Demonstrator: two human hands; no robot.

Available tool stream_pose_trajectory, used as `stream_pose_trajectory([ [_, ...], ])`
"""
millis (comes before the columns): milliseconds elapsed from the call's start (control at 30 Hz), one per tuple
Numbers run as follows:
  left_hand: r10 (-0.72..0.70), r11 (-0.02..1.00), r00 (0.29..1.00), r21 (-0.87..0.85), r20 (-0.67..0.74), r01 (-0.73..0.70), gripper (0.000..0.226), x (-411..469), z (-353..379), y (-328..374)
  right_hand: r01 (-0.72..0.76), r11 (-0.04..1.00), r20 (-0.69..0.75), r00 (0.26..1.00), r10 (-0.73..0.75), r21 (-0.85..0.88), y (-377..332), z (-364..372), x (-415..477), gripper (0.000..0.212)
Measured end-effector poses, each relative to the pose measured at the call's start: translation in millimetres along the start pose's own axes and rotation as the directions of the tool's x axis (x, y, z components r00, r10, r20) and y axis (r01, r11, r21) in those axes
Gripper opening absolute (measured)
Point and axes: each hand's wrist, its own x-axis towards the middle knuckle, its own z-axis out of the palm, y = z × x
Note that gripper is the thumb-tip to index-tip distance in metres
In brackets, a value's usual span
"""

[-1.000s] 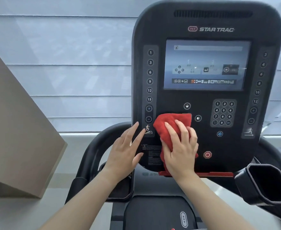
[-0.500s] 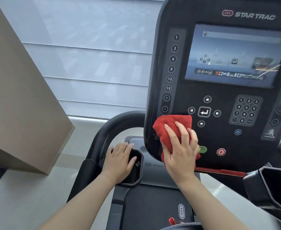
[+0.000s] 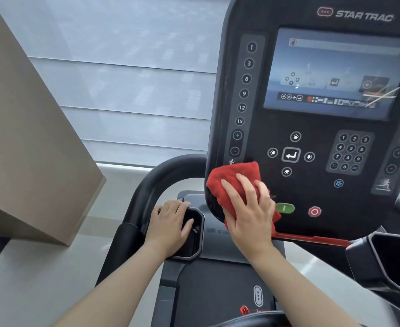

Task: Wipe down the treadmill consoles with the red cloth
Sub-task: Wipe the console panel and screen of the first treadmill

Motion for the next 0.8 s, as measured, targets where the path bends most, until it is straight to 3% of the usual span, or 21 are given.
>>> stream_pose_trajectory([
  [267,-0.007,1.0,1.0,-0.004,0.008,0.007,0.043,-1.0,-1.3,-1.0,-0.033,0.999,-0.047,0.998,0.034,0.015,3.2,-6.0,20.7,0.046],
  [533,0.005,1.0,1.0,-0.029,0.003,-0.005,0.045,-2.6,-1.1,-2.3,0.122,0.99,0.064,0.991,-0.118,-0.063,13.1,-4.5,-11.4,0.051],
  [700,0.049,0.99,0.989,-0.122,-0.138,-0.066,0.048,5.2,-19.2,7.6,-0.107,0.993,-0.037,0.994,0.106,-0.039,28.9,-19.3,-2.9,0.045],
  [800,0.118,0.979,0.974,-0.142,-0.193,-0.147,0.051,13.3,-36.9,26.3,-0.142,0.986,-0.063,0.989,0.137,-0.085,50.7,-26.3,-8.5,0.045],
])
